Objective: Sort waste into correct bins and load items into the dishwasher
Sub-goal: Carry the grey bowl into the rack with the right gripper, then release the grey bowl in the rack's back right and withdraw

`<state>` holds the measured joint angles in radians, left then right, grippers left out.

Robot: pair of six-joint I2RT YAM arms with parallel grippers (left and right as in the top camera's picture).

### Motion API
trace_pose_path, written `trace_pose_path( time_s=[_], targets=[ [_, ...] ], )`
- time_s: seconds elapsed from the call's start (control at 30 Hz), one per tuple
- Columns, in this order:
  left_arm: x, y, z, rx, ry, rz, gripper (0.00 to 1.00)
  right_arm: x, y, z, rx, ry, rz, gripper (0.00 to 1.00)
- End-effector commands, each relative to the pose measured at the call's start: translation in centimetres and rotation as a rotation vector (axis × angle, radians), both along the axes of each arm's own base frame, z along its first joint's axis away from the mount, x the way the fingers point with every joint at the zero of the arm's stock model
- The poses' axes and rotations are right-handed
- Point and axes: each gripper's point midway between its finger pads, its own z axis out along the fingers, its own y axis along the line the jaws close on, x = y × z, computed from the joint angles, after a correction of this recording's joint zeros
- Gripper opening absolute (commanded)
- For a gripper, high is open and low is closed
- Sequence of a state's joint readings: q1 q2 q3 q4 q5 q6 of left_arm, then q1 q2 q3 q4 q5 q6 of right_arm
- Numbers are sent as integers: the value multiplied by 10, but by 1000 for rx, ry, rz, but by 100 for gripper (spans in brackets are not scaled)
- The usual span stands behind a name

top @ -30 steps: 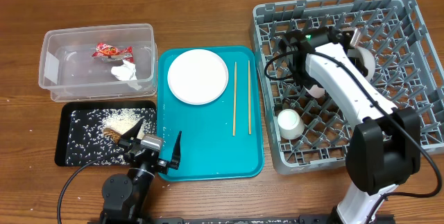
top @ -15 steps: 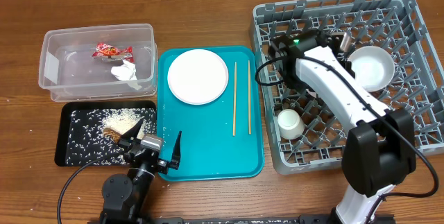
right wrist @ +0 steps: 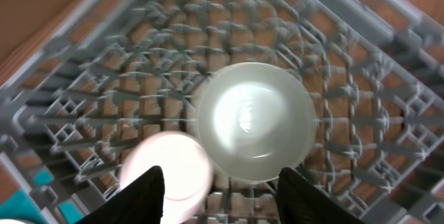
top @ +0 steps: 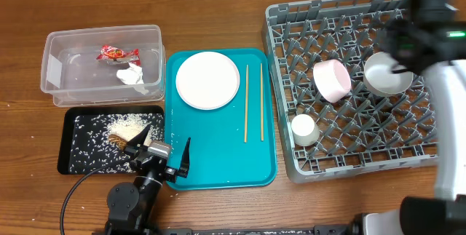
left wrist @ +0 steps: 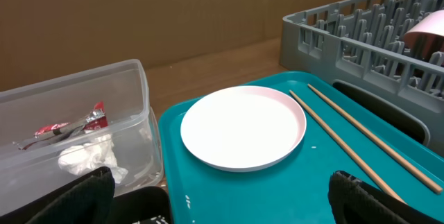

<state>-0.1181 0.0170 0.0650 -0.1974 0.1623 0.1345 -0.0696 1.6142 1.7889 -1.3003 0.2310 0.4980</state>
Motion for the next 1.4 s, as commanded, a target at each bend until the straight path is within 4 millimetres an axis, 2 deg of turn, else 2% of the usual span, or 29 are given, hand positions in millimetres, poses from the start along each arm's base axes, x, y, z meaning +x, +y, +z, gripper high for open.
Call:
trace_pose_path(
  time_s=[0.0,0.07,0.13,0.2,0.23,0.37,0.4,0.53,0.67,0.73,0.77,0.8,0.93,1.03,1.1,1.17,1.23,1.27,1.33,1.37],
  targets=[
    [-1,-4,-1,-2,-1,-21,100,-2,-9,-32,357,59,60,53],
    [-1,-4,-1,-2,-1,-21,100,-10,-28,-48,374,116,31,53],
    [-1,-4,-1,-2,-1,-21,100,-17,-36,-61,394,172,10,53],
    [-1,-4,-1,-2,-1,-21,100,-23,-40,-73,409,226,-3,53],
    [-1,-4,-1,-2,-1,-21,100,-26,-43,-85,415,275,-21,54],
    [-1,-4,-1,-2,-2,-21,100,-32,-44,-104,422,324,-48,54],
    [-1,-4,-1,-2,-1,-21,100,-39,-49,-116,401,361,-94,54],
    [-1,-4,-1,-2,-1,-21,100,-37,-53,-134,388,355,-108,53],
    [-1,-4,-1,-2,-1,-21,100,-30,-56,-134,389,323,-130,39],
    [-1,-4,-1,-2,-1,-21,100,-31,-56,-134,392,324,-139,25],
    [-1,-4,-1,-2,-1,-21,100,-31,-56,-134,390,324,-140,13],
    [-1,-4,-1,-2,-1,-21,100,-31,-57,-134,383,327,-142,6],
    [-1,-4,-1,-2,-2,-21,100,-38,-69,-135,319,353,-171,4],
    [-1,-4,-1,-2,-1,-21,100,-43,-82,-122,226,340,-194,4],
    [-1,-4,-1,-2,-1,-21,100,-45,-89,-106,158,304,-220,4],
    [-1,-4,-1,-2,-2,-21,100,-47,-94,-71,55,212,-232,4],
    [-1,-4,-1,-2,-2,-21,100,-51,-96,-47,-33,155,-238,4],
    [-1,-4,-1,-2,-2,-21,100,-56,-96,-22,-134,103,-262,4],
    [-1,-4,-1,-2,-1,-21,100,-63,-93,4,-249,50,-300,4],
    [-1,-4,-1,-2,-2,-21,100,-63,-87,22,-366,29,-291,4]
  ],
)
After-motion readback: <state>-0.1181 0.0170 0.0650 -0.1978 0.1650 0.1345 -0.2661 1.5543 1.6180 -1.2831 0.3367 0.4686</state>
